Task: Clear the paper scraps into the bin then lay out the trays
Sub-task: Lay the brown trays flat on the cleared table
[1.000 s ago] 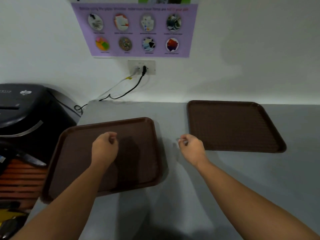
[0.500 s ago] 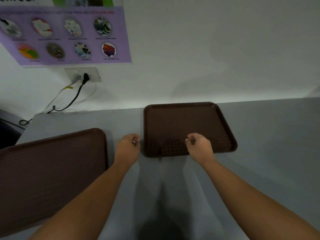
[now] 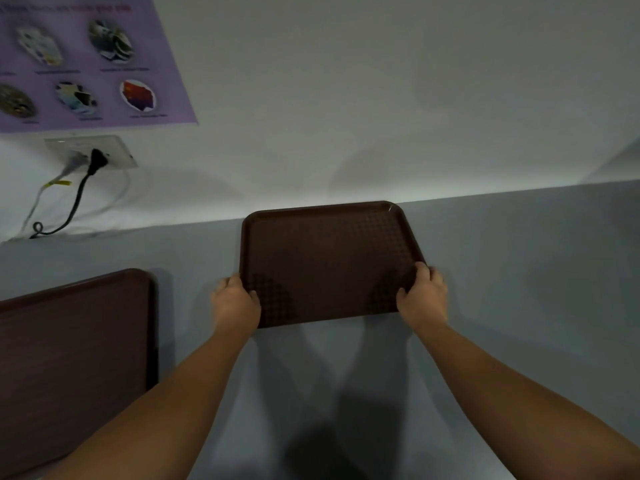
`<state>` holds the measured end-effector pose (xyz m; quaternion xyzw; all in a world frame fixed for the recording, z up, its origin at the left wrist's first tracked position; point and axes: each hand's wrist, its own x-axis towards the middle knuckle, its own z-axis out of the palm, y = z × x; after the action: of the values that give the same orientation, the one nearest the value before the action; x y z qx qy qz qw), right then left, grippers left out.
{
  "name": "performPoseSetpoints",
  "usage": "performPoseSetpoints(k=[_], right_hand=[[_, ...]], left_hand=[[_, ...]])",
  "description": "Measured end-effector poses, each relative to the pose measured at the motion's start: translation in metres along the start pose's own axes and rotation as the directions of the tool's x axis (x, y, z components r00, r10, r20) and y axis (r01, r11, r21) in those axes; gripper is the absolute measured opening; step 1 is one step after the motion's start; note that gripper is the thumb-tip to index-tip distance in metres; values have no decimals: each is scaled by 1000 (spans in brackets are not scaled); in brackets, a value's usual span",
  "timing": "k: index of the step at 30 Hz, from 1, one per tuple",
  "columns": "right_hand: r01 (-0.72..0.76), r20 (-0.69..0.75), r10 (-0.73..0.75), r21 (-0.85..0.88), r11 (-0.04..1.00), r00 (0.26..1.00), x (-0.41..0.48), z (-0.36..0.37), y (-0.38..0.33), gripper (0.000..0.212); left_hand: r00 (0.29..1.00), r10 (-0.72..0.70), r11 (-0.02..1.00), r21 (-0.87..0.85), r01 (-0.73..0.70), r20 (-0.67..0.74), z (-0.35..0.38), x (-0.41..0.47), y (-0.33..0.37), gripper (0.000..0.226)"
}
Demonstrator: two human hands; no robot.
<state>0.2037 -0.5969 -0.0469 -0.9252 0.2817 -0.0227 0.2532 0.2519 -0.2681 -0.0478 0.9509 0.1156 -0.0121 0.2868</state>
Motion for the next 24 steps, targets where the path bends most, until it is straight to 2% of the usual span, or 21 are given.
performPoseSetpoints(k=[2,4,7,11,15,20,24], right_hand=[[-50,32,49,23,998,998,5,-1,5,73],[-75,41,74,26,997,996,11,-1,6,71],[-145,40,141,96,985,989,21,-5,5,60],[-235,94,222,156,959,970,37,-11,11,32],[-290,103,275,182,940,956,38,-14,14,29],[-268,86,255,257,928,963,23,-10,7,30],[-165,28,165,332,929,986,-5,-5,-5,28]], left_hand=[[999,-18,1000,17,17,31,1,2,2,40],[997,-46,999,3,46,66,4,4,4,38],[991,-100,995,6,100,85,7,4,6,30],[983,-153,988,-5,154,99,4,7,4,32],[987,-151,977,-140,158,61,-6,7,-1,23],[991,-132,968,-220,123,-24,-31,-13,-3,21],[984,-67,992,-113,49,-163,-54,-33,-24,22]])
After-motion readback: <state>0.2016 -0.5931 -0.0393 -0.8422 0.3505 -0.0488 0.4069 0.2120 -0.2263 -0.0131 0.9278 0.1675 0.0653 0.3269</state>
